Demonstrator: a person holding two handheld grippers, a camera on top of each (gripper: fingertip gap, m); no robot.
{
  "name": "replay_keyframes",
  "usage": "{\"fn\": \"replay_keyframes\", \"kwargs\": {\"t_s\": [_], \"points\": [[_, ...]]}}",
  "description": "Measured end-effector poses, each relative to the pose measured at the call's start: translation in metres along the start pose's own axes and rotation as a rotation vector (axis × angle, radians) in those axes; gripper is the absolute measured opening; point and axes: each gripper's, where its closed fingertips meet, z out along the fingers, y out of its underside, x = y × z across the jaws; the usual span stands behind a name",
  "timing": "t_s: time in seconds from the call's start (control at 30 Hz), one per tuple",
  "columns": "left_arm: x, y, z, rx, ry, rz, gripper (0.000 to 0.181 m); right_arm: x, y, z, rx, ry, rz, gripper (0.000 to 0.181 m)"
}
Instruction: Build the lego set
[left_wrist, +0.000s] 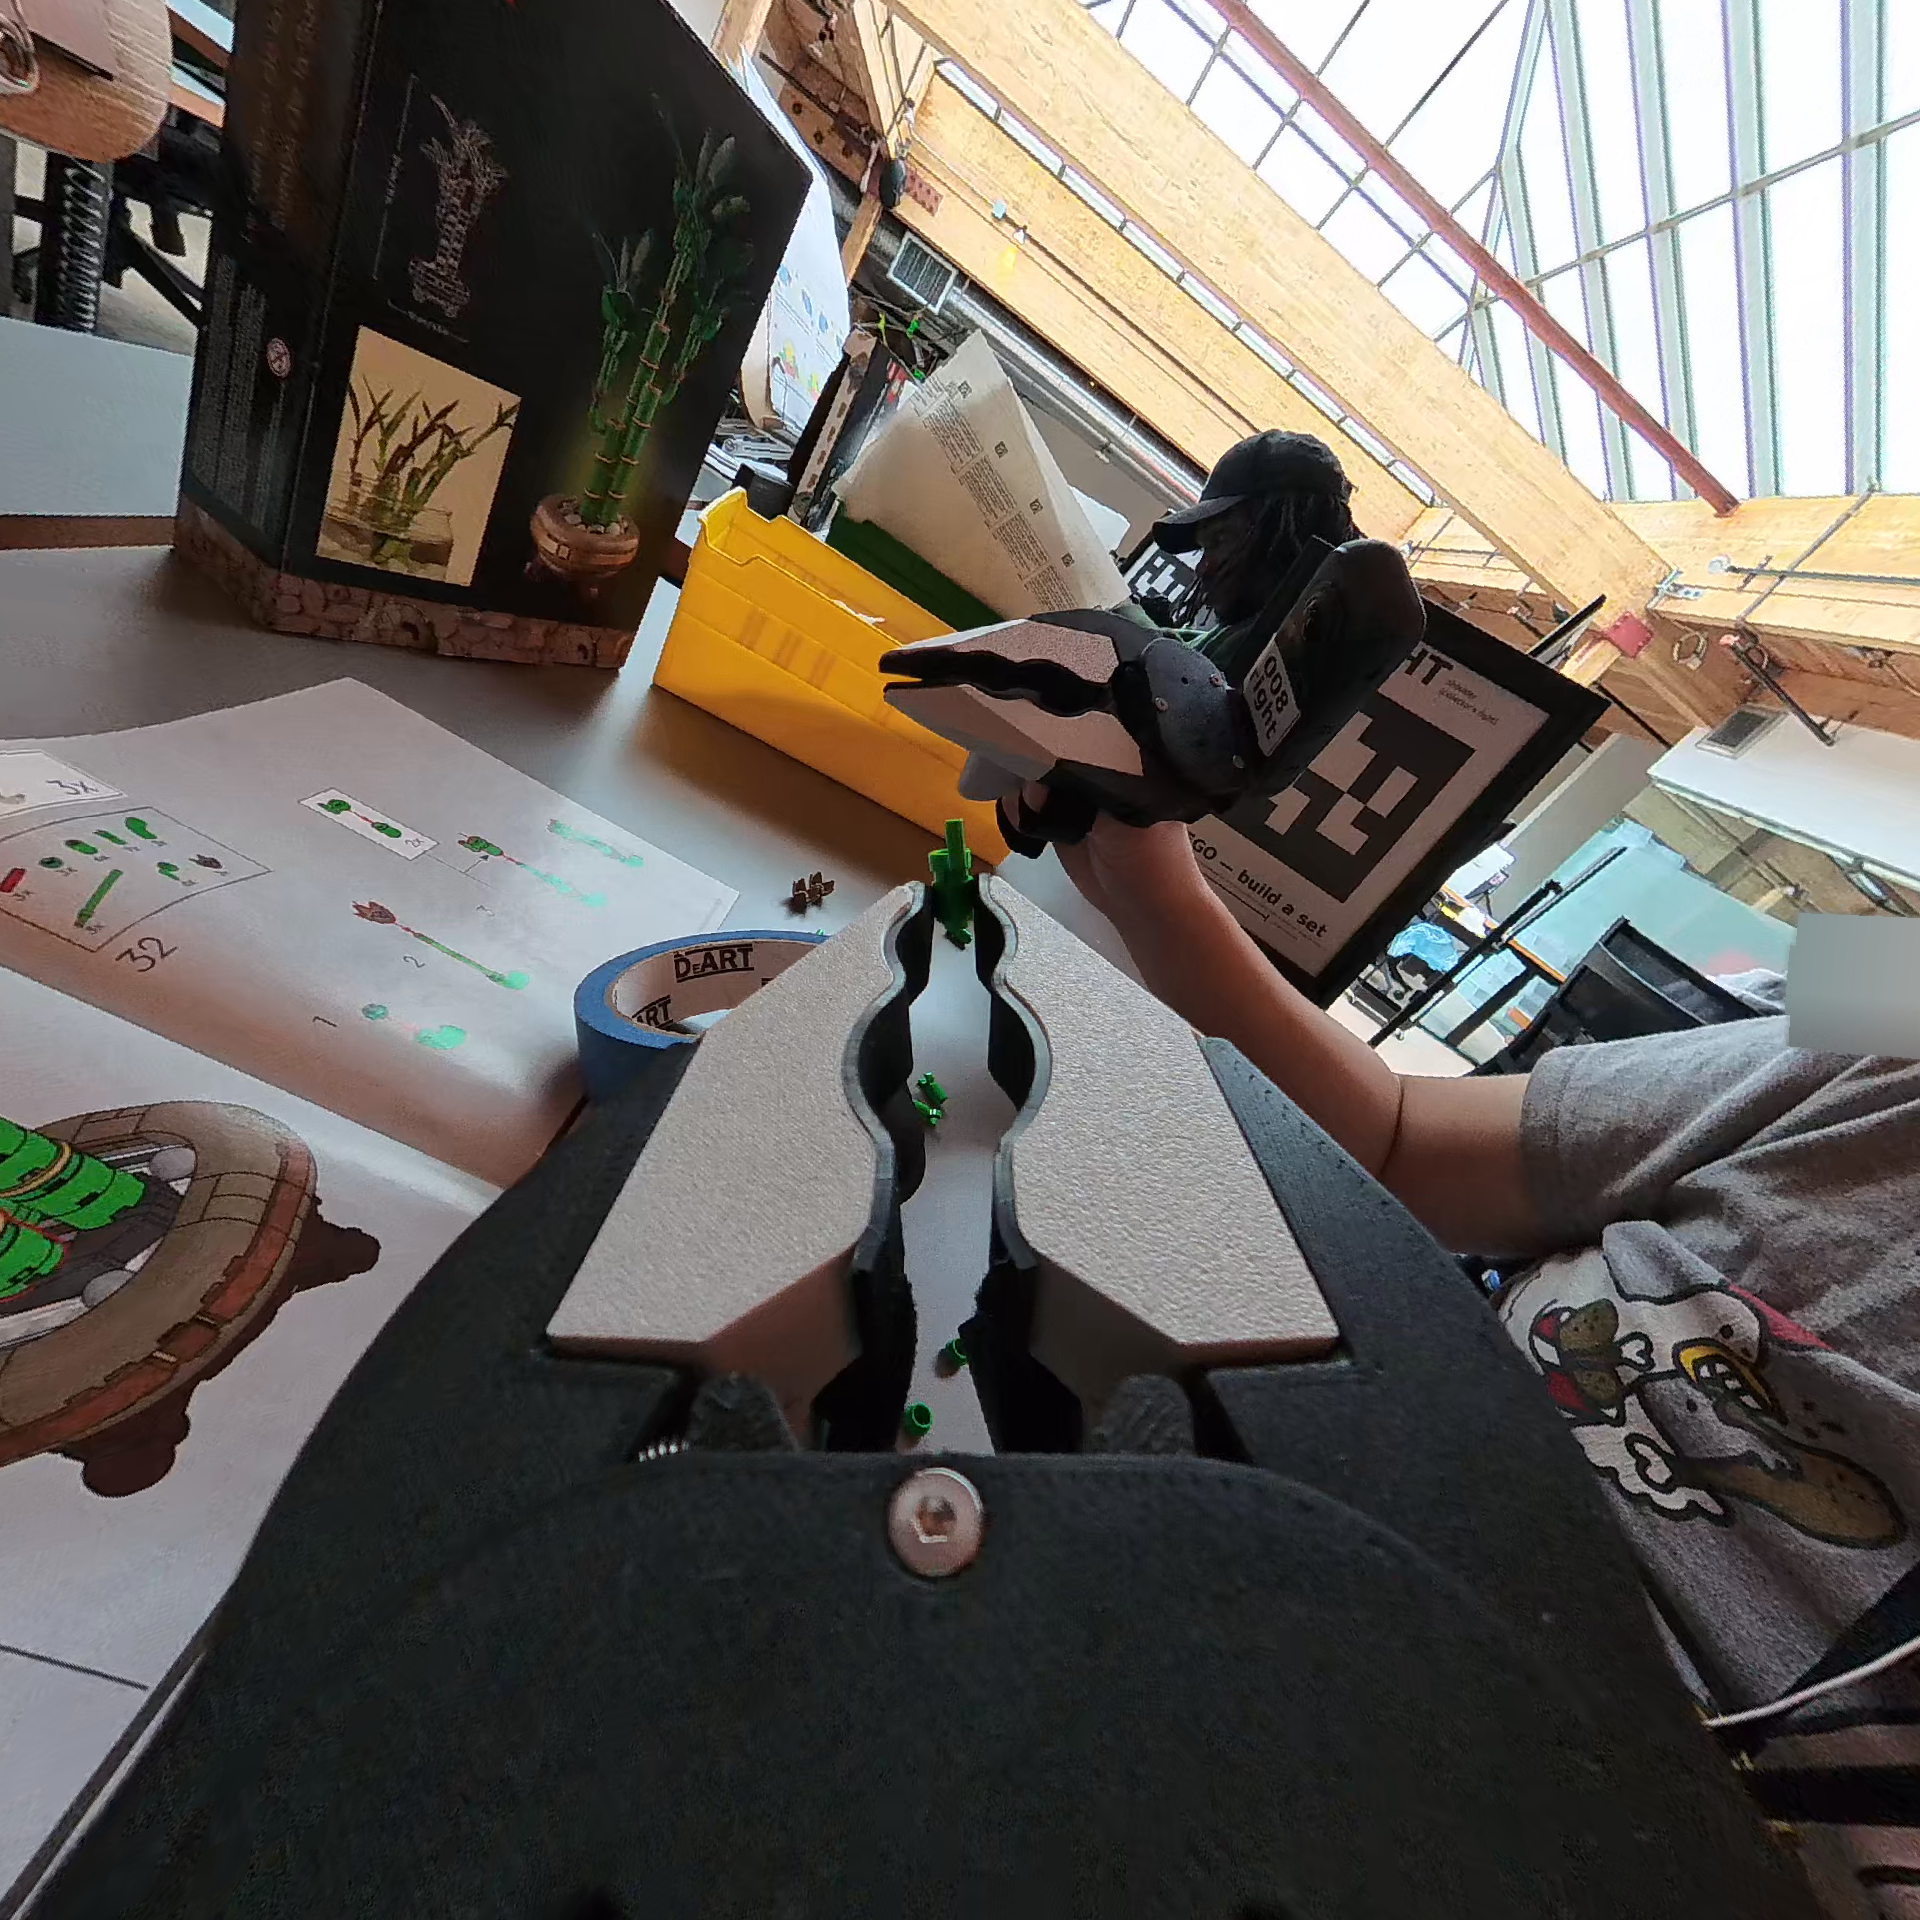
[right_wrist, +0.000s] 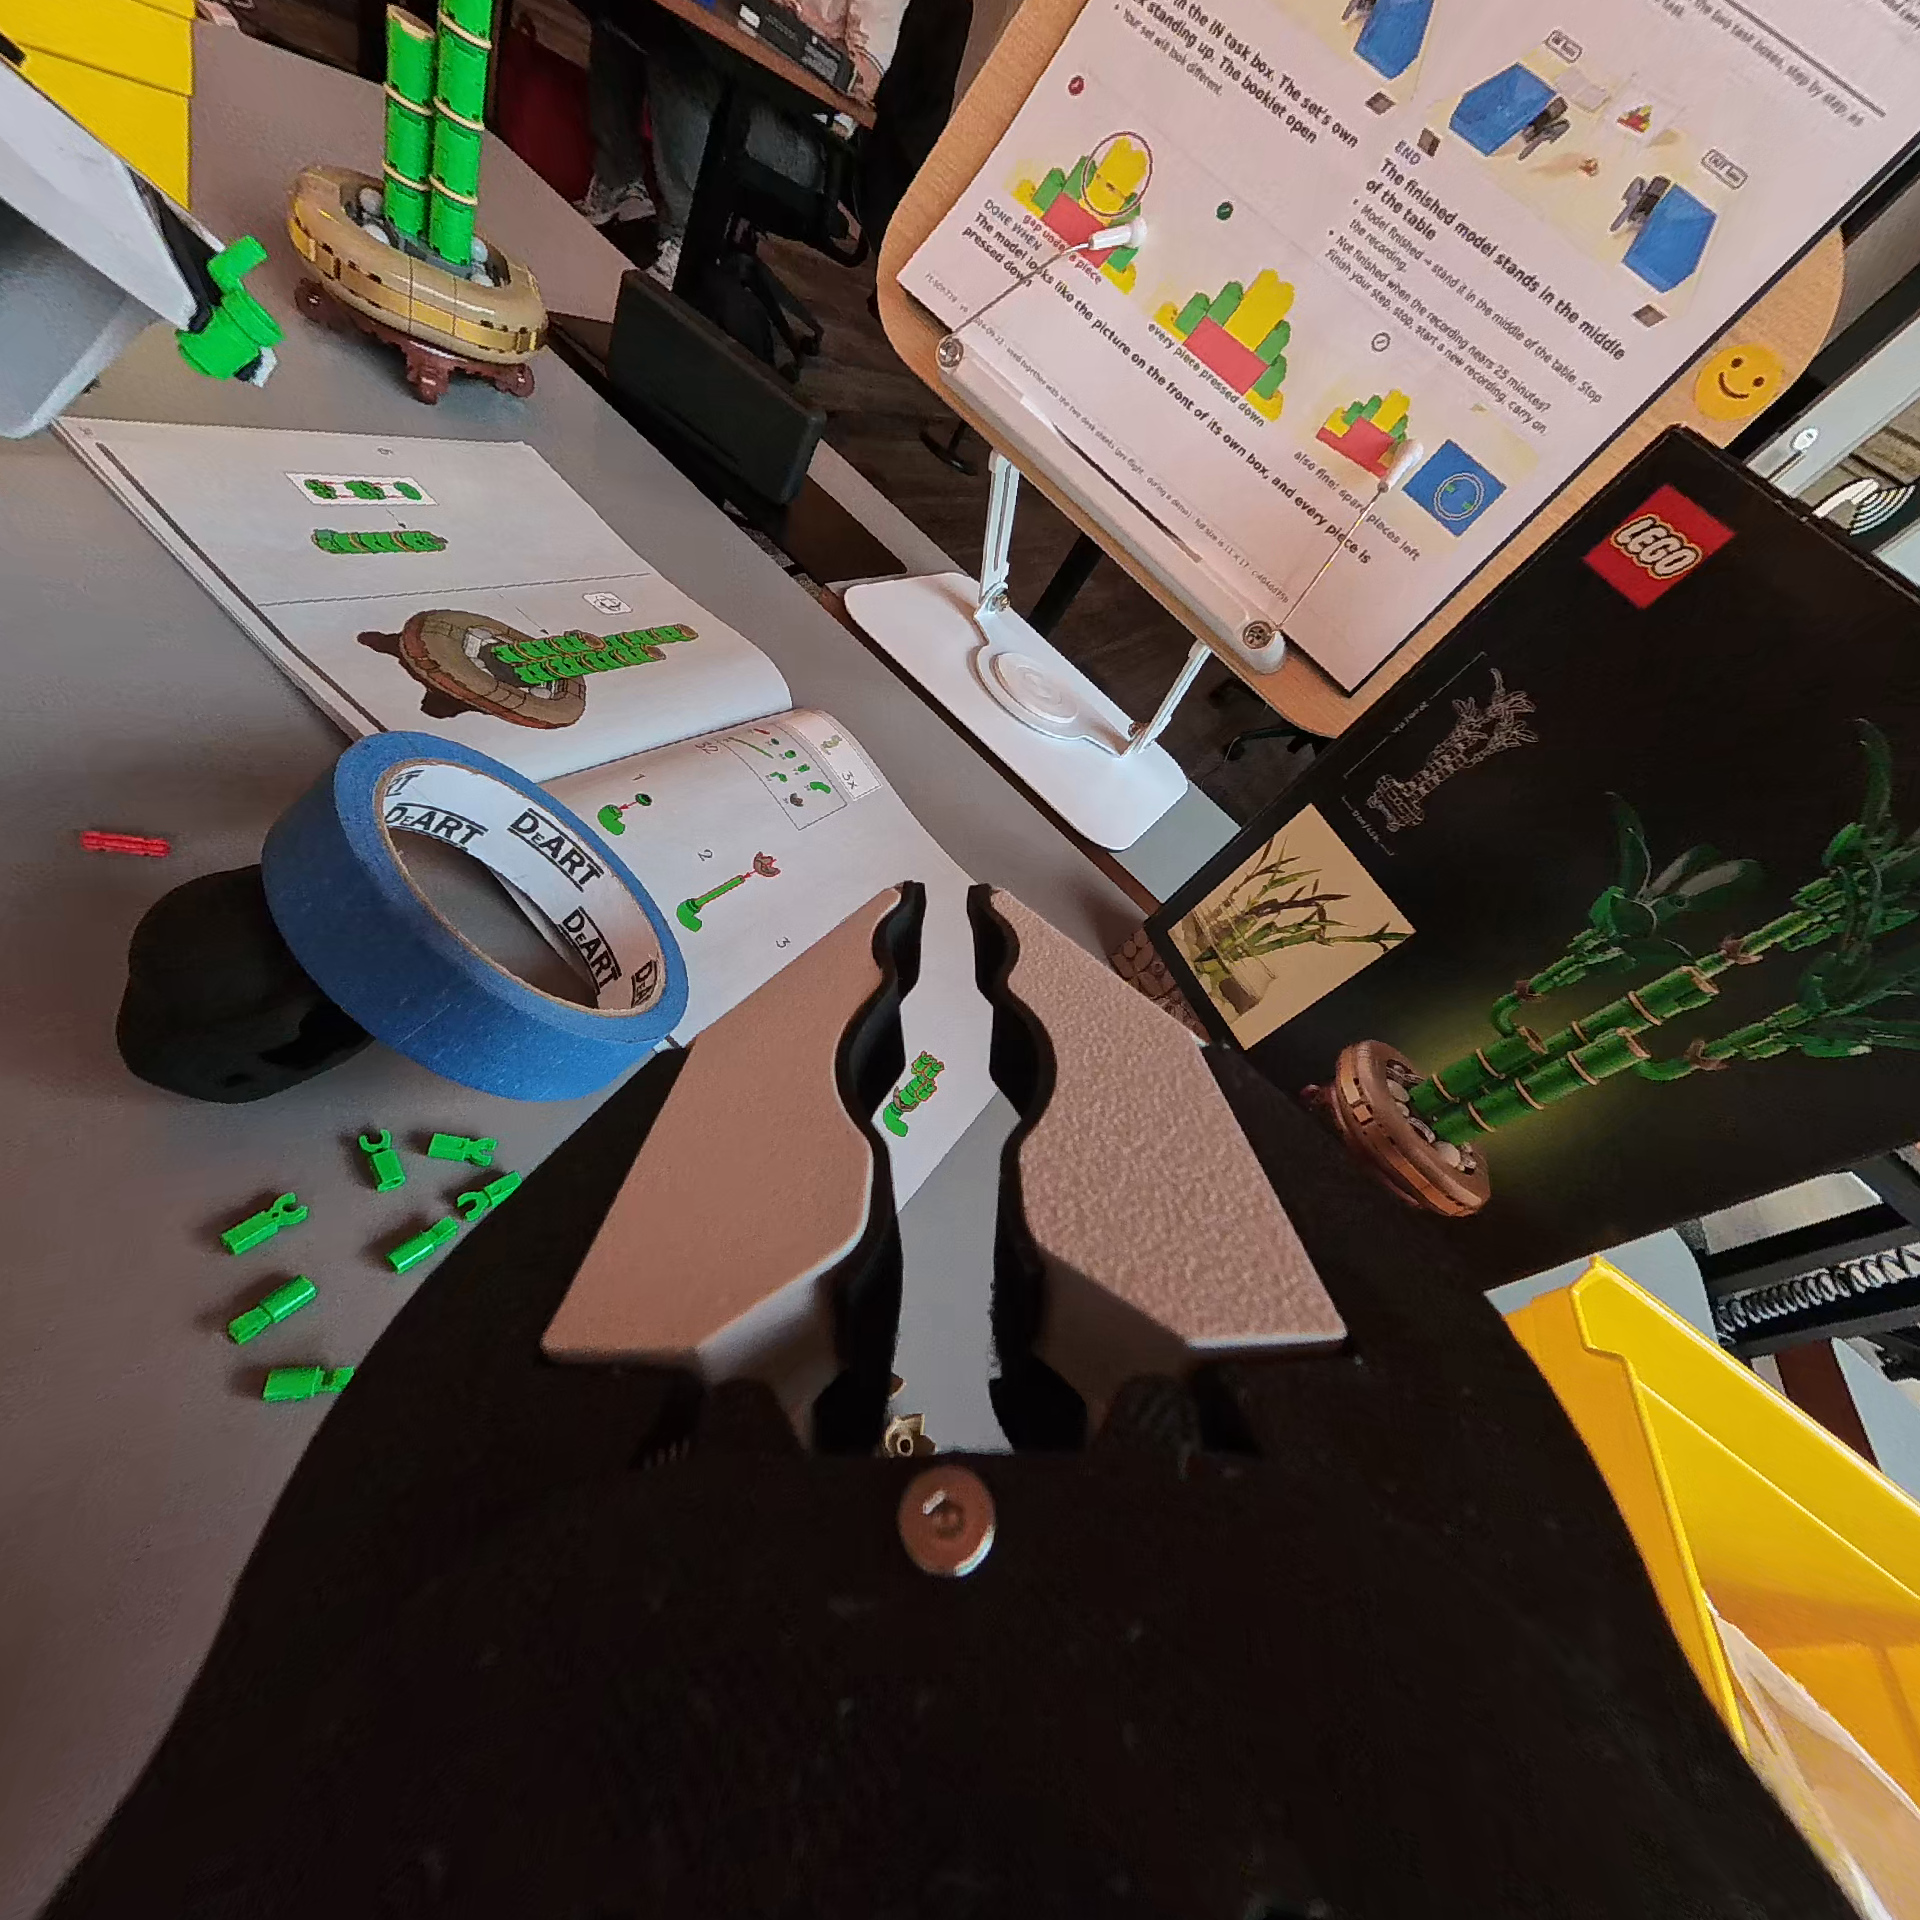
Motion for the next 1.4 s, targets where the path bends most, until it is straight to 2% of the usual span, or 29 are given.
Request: {"fn": "replay_keyframes", "kwargs": {"t_s": [0.9,1.0,1.07,1.13,1.23,1.4], "points": [[0.001,0.002,0.002,0.006,0.009,-0.041,0.004,-0.009,-0.004,0.001,0.019,-0.030,-0.037,0.008],[0.014,-0.001,0.008,0.055,0.076,-0.131,0.004,-0.031,-0.023,-0.005,0.121,-0.128,-0.087,0.017],[0.025,-0.004,0.013,0.087,0.123,-0.184,0.004,-0.070,-0.053,-0.022,0.292,-0.297,-0.158,0.031],[0.035,-0.001,0.020,0.081,0.160,-0.196,0.004,-0.092,-0.076,-0.034,0.403,-0.330,-0.212,0.034],[0.040,0.007,0.029,0.034,0.151,-0.164,0.004,-0.102,-0.085,-0.031,0.392,-0.292,-0.247,0.034],[0.043,0.016,0.037,-0.001,0.163,-0.172,0.004,-0.113,-0.082,-0.025,0.367,-0.333,-0.239,0.032]]}}
